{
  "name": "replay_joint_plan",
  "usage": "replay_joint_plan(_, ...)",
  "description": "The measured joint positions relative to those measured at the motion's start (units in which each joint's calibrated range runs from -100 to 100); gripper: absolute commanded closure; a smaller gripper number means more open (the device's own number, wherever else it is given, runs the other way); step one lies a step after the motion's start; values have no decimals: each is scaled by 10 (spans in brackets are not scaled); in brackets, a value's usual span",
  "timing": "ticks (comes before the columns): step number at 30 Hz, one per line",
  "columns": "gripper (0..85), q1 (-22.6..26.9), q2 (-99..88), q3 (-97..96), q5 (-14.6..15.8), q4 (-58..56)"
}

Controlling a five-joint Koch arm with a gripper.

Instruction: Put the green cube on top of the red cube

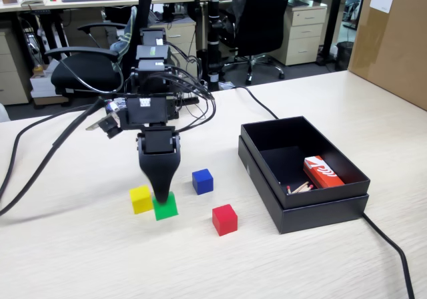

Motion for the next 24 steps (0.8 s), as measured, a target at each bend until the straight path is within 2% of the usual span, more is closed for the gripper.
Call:
replay_joint_plan(5,846,24,-75,-43,25,0)
replay_joint_plan(6,846,38,-98,-54,39,0)
replay_joint_plan(10,846,55,-102,-58,52,0)
replay_joint_plan(24,846,64,-62,-53,61,1)
